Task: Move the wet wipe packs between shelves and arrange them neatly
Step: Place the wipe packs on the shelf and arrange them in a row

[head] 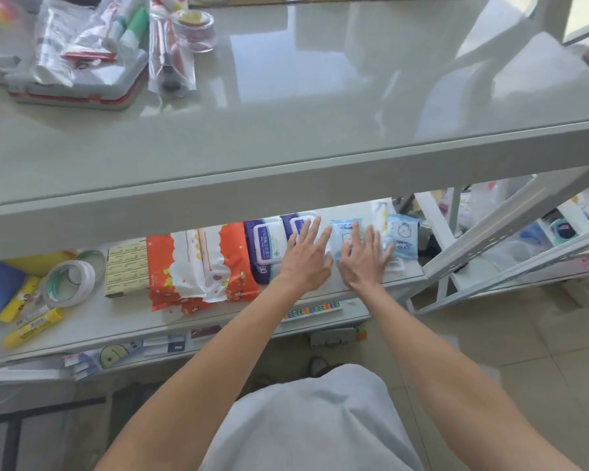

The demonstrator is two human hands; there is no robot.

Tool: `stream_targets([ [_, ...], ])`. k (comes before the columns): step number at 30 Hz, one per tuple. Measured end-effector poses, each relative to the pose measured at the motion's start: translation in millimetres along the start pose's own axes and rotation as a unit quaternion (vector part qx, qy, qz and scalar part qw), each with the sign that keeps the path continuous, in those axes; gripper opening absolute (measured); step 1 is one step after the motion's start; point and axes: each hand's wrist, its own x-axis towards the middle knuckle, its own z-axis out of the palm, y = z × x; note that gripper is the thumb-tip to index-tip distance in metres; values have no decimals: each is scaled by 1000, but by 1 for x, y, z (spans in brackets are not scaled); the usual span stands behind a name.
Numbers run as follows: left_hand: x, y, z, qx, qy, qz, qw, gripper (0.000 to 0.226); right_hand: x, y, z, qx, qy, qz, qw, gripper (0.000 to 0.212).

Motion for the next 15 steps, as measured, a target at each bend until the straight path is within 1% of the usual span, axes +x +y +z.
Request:
stream_targets([
  [4, 3, -1, 8, 25, -30, -1, 999, 61, 1, -1, 2, -8, -5, -27, 1000, 64],
  [6, 6, 3, 13, 40, -44, 6, 998, 61, -2, -4, 1, -1, -10, -57, 998, 64],
  [7, 9, 6, 16, 45, -47, 14, 998, 61, -3, -3, -1, 3, -1, -79, 997, 63],
  [8, 11, 11, 19, 46, -49, 22, 998, 60, -3, -1, -7, 12, 18, -98, 995, 60],
  [10, 17, 21, 23, 51, -53, 36, 997, 59, 4, 10, -23, 36, 101, -107, 989, 51],
  [11, 19, 25, 25, 60, -59, 41, 996, 60, 11, 18, -31, 42, 144, -80, 985, 49],
  [12, 21, 28, 28, 71, -70, 47, 994, 61, 18, 25, -38, 44, 165, -36, 985, 49],
  [13, 23, 30, 32, 85, -82, 54, 992, 62, 27, 32, -42, 47, 154, 14, 987, 49],
  [15, 23, 32, 39, 121, -99, 66, 986, 61, 41, 39, -46, 63, 81, 92, 990, 52],
])
